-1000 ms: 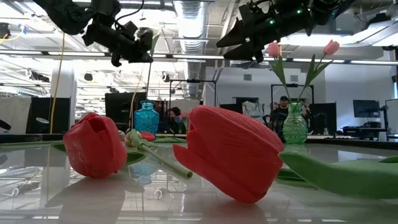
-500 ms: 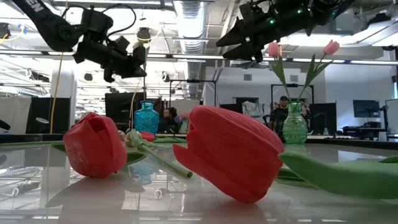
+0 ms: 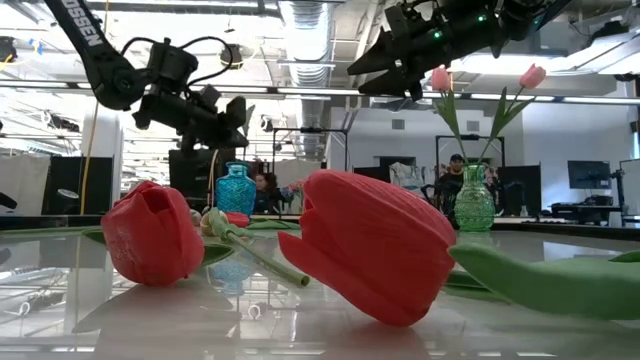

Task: Sort flowers into vase by color
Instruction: Put the bottom right light pink flower into the top blue vase, then put the top light pink flower into the top blue vase

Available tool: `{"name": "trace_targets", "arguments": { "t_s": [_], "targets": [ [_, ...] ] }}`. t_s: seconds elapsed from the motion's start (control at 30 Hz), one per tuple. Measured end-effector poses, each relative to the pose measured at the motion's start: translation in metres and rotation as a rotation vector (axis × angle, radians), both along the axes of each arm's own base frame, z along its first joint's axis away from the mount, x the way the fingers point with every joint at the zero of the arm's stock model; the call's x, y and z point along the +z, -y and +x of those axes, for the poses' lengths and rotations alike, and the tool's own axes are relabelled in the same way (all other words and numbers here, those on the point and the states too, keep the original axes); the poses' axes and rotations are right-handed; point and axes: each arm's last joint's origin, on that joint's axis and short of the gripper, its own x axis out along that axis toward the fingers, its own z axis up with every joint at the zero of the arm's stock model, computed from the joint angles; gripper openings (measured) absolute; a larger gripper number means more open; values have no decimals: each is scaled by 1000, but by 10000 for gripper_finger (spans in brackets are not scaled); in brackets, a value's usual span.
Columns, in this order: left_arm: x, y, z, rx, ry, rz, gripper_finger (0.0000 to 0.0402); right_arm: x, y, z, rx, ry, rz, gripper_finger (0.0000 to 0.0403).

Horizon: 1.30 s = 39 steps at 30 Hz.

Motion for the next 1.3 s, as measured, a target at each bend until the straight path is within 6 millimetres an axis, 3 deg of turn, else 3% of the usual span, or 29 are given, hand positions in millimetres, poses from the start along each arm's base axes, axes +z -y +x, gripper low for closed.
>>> {"name": "trace_targets", "arguments": {
  "t_s": [0.37, 0.73, 0.9, 1.1, 1.3],
  "targets": [
    [-3, 3, 0, -91, -48, -35, 7, 0, 0, 0, 0, 0, 0, 308],
    [16, 12, -8, -88, -106, 39, 88, 0, 0, 0, 0, -1, -1, 308],
    [12, 14, -10, -93, -145, -2, 113, 0, 0, 0, 0, -1, -3, 308],
    [4, 18, -9, -134, -192, -70, 120, 0, 0, 0, 1, -2, -3, 308],
    [9, 19, -4, -178, -198, -62, 121, 0, 0, 0, 1, -2, -3, 308]
  ]
}}
